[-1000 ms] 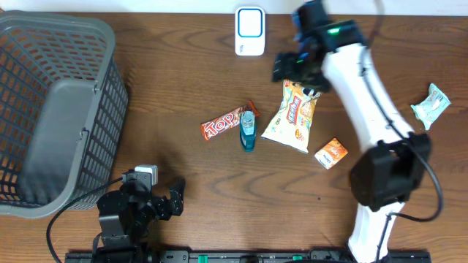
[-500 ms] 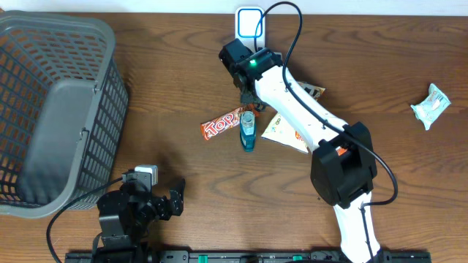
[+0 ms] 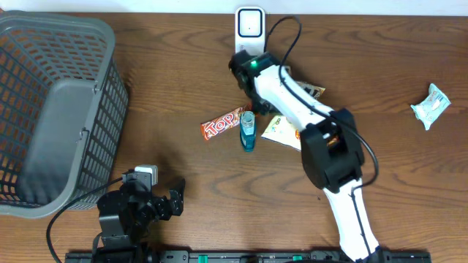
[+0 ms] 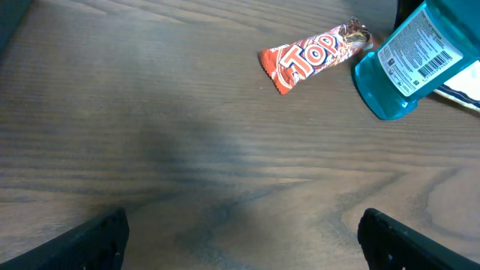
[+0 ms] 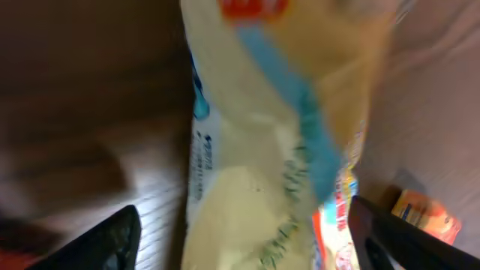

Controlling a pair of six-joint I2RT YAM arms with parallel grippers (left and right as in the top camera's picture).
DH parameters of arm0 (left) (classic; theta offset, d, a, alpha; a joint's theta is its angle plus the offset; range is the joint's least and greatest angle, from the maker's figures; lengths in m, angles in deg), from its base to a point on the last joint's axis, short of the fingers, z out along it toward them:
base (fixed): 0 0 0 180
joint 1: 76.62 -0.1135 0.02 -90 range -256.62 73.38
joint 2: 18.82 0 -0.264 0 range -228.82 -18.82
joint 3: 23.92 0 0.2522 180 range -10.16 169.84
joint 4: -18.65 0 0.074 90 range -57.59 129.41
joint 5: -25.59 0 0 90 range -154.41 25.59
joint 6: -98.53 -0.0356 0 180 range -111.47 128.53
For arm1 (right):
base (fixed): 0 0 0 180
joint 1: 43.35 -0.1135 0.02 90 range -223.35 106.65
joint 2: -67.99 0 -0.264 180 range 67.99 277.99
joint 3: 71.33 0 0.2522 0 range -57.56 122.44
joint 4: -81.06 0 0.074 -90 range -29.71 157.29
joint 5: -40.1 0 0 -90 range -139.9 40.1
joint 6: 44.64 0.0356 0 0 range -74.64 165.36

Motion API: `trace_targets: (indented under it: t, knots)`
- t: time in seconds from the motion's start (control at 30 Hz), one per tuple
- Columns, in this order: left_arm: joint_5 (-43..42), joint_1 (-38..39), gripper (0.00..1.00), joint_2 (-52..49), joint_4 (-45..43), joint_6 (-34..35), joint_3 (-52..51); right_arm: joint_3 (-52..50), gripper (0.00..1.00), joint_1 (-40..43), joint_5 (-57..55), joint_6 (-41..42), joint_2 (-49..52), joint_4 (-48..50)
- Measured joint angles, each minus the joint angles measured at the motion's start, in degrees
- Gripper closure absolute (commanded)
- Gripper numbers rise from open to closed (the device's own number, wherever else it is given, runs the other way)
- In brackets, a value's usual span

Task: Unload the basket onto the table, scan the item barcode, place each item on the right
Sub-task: 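Move the right gripper left and grasp the white snack bag, then lift the snack bag and carry it up to the scanner face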

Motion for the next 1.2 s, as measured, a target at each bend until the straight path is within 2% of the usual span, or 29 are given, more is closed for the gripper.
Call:
trace_targets:
  t: [0.03,0.17,0.3,0.4,0.6,0.77,0.97,1.1,1.2]
  knots:
    - [-0.02,0.02,0.02,0.0,0.0,0.0,0.0,0.0,0.27,0.04,0.07,-0.04,0.81,-0.57]
    - [-0.02,0.02,0.02,0.0,0.0,0.0,0.0,0.04,0.59,0.57,0.02,-0.02,1.9,-2.73]
    - [0.0,0.02,0.02,0.0,0.02,0.0,0.0,0.11,0.69,1.42,-0.74,-0.44,3.21,-4.02]
    - [0.0,0.02,0.02,0.0,0.0,0.0,0.0,0.11,0.99,1.88,-1.44,-1.73,3.37,-4.44]
    - [0.0,0.02,0.02,0.0,0.02,0.0,0.0,0.98,0.99,2.25,-0.81,-4.44,3.34,-5.31]
    - [0.0,0.02,0.02,0.0,0.0,0.0,0.0,4.76,0.99,4.57,7.1,-11.43,3.04,-5.51]
    - [-0.02,0.02,0.02,0.0,0.02,0.0,0.0,7.52,0.99,10.34,32.89,-24.83,-1.81,-5.79]
    - [-0.02,0.02,0.02,0.0,0.02,0.0,0.0,7.78,0.99,16.24,52.98,-34.64,-4.66,-11.98]
    - [0.0,0.02,0.02,0.0,0.02,0.0,0.0,7.91,0.99,20.79,63.84,-39.8,-5.11,-16.68]
